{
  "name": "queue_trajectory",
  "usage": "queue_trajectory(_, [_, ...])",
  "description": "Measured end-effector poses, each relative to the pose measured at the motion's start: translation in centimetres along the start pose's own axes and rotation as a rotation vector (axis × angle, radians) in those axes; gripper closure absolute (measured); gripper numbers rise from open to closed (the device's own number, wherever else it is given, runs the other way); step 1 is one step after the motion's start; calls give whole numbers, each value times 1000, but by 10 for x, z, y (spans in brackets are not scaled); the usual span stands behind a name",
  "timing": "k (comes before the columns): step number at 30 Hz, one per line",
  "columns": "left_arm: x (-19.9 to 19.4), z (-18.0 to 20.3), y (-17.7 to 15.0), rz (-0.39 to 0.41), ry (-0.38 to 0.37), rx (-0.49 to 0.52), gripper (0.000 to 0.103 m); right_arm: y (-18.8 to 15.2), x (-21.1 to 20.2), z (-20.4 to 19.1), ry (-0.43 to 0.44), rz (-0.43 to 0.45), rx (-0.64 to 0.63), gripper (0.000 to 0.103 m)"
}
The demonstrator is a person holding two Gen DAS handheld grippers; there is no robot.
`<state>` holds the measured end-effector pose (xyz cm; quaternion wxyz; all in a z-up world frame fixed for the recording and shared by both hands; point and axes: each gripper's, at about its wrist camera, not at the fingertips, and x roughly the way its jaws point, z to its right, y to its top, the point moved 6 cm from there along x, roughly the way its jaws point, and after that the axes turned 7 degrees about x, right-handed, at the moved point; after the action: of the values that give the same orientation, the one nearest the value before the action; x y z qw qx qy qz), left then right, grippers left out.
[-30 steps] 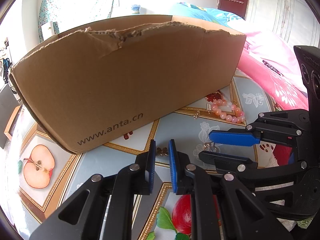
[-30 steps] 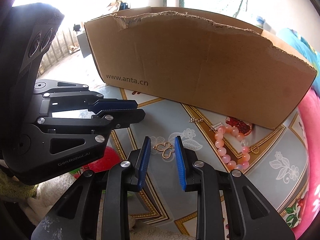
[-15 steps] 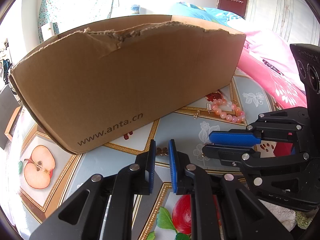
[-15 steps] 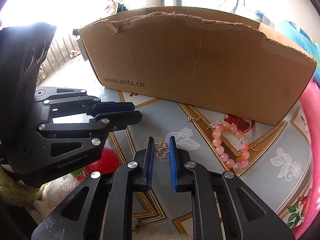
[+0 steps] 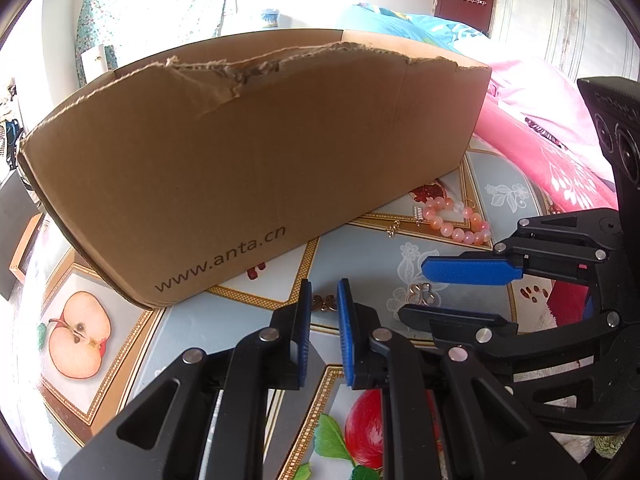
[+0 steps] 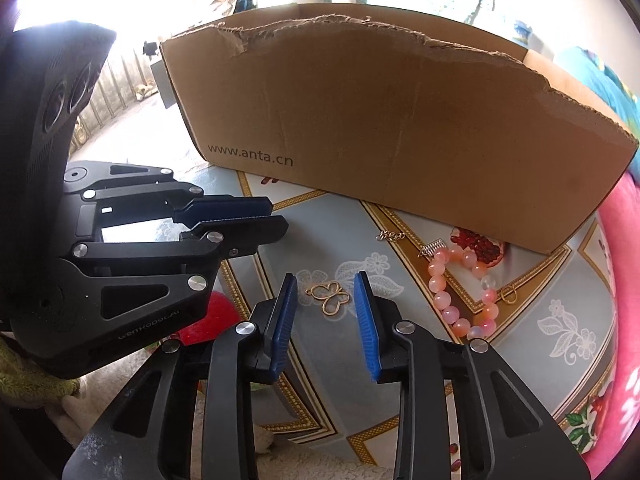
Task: Organize jewelry
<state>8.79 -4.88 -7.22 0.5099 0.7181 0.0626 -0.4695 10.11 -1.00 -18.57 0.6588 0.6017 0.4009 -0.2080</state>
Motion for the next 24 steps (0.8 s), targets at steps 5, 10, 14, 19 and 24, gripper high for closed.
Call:
queue_trajectory(5, [0,0,0,3,1,-1,91,7,7,-2,-19,-43,31,85])
queue_trajectory(10, [0,0,-1,4,-1,0,90,12,9,-5,-16,-48,41,85])
queue_trajectory(14, [0,0,-1,4,-1,1,90,16,12,-2,13,-48,76,98])
queue_trajectory(19, [0,0,-1,5,-3,1,90,18,12,12,59,-65,145,102])
queue_trajectory(24, [0,0,-1,4,-3,1,90,21,6,24,93,-81,181,90])
